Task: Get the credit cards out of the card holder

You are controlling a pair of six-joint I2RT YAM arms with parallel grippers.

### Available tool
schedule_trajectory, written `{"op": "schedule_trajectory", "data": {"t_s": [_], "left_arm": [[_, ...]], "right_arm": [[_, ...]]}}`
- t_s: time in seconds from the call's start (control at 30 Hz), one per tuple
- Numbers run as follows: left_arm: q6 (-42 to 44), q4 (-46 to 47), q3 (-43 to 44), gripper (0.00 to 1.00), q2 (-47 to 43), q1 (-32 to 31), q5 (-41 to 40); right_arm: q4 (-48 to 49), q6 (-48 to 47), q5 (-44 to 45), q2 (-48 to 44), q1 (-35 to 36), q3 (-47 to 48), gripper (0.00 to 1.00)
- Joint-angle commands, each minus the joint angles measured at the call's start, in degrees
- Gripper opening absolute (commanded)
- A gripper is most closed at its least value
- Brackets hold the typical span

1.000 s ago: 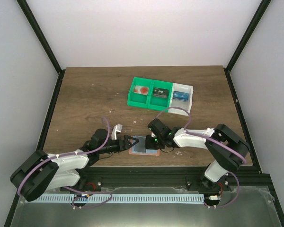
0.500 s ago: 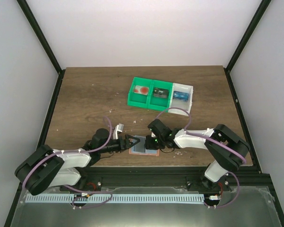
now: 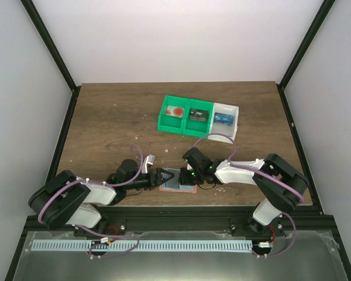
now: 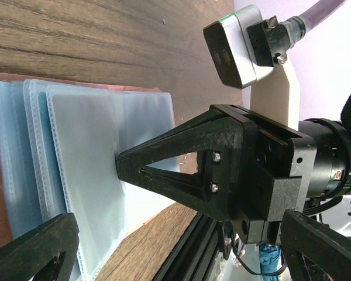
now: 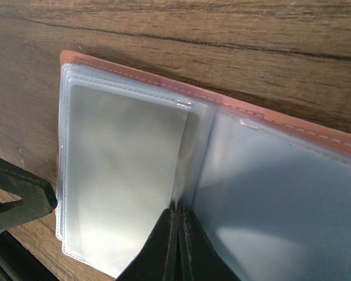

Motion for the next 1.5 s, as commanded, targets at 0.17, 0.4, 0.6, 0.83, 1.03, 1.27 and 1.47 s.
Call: {"op": "schedule_trajectory", "data": {"t_s": [0.17, 0.4, 0.6, 0.83, 1.03, 1.27, 1.47], "left_arm": [[0.71, 3.7, -0.35, 0.95, 2.36, 0.1, 0.76], [1.09, 3.64, -0.44, 0.95, 3.22, 0.1, 0.67], [1.58, 2.81, -0.47, 0.95, 3.14, 0.08, 0.49], [2.16, 0.99, -0.67, 0.95, 1.81, 0.07, 0.06], [2.8, -0.35, -1.23, 0.95, 0.6, 0.08, -0.57], [2.64, 0.92, -0.84, 0.95, 1.81, -0.3, -0.44], [2.41, 1.76, -0.19, 0.95, 2.59, -0.92, -0.16]], "right_arm": [[-1.09, 0.12, 0.93, 1.17, 0.43, -1.43, 0.01], [-0.92, 0.21, 0.8, 1.38, 0.43, -1.67, 0.0], [-0.82, 0.17, 0.79, 1.48, 0.44, -1.62, 0.0], [-0.76, 0.21, 0.76, 1.43, 0.43, -1.69, 0.01], [-0.81, 0.29, 0.84, 1.43, 0.43, -1.65, 0.01], [-0.22, 0.34, 0.29, 1.81, 0.43, -1.72, 0.0], [0.2, 0.45, 0.19, 1.87, 0.43, -2.03, 0.0]]}}
